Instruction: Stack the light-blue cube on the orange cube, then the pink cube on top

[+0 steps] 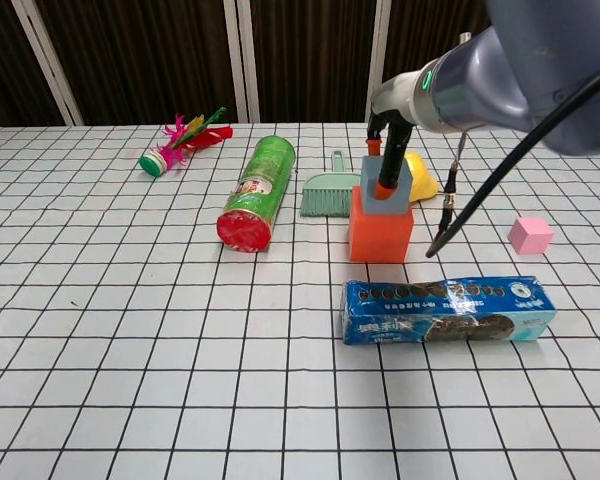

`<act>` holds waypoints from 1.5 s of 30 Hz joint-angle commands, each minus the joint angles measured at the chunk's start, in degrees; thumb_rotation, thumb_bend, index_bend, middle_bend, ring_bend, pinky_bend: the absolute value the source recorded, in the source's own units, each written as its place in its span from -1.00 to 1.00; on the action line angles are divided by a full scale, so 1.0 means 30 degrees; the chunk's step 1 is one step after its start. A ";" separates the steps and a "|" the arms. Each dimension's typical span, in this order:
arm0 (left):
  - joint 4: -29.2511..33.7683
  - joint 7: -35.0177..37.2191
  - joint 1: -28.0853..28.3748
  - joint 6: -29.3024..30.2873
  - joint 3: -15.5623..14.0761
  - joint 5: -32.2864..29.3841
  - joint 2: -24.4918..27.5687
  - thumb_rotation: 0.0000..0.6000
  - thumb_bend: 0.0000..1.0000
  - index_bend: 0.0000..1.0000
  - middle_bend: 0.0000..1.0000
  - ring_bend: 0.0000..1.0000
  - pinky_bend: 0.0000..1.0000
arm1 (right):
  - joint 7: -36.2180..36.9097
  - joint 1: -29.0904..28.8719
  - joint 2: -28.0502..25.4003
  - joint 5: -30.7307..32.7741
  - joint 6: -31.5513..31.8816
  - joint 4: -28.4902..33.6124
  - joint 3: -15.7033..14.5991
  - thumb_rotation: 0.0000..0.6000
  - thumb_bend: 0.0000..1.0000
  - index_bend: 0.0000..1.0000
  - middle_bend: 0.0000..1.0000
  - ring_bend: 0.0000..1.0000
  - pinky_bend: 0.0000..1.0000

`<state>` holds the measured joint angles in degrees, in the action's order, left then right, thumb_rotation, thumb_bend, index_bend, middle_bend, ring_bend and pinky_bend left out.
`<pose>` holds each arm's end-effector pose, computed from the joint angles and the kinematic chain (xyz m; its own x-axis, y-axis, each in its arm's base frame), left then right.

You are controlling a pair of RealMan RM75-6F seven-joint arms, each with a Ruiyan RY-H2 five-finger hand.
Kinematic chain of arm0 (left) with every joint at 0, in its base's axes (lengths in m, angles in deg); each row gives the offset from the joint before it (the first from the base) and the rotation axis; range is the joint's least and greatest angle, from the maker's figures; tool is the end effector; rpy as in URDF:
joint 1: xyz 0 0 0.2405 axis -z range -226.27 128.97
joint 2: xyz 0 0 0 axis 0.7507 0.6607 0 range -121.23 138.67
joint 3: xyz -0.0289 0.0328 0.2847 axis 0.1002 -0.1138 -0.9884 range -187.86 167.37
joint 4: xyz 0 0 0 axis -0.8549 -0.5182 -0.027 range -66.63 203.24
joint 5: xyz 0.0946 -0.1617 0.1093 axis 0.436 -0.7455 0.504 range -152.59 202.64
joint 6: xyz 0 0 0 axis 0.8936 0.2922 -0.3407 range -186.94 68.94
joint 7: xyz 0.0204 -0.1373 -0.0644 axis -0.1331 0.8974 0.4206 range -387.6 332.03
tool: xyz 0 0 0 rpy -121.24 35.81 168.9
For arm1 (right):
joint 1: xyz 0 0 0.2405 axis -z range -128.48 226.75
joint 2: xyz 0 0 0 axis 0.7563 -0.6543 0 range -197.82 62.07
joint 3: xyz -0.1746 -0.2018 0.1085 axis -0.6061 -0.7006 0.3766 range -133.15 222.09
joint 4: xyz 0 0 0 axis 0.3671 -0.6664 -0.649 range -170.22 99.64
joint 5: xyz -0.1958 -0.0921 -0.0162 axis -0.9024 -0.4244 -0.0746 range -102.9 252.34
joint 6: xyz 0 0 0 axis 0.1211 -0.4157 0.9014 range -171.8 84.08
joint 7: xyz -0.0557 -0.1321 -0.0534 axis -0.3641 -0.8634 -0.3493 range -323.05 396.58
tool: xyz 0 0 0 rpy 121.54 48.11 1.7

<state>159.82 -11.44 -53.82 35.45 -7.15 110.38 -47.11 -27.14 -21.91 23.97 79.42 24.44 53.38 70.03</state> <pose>-0.3678 0.1303 0.2433 0.2936 -0.1220 0.9481 0.9521 0.1257 -0.2787 -0.0386 -0.4390 -0.0222 0.5021 -0.4370 0.7463 -0.8357 -0.0231 0.5487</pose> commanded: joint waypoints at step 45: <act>0.0042 -0.0052 -0.0002 0.0039 -0.0012 0.0055 -0.0006 1.00 -0.68 -0.81 -1.00 -1.00 -1.00 | -0.2284 -0.1103 -0.1144 0.3202 -0.0298 0.1188 -0.0353 1.00 0.18 -0.79 -0.84 -0.91 -0.93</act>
<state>159.94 -11.60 -53.82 35.57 -7.19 110.55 -47.13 -33.97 -25.20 20.56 89.01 23.53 56.92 68.98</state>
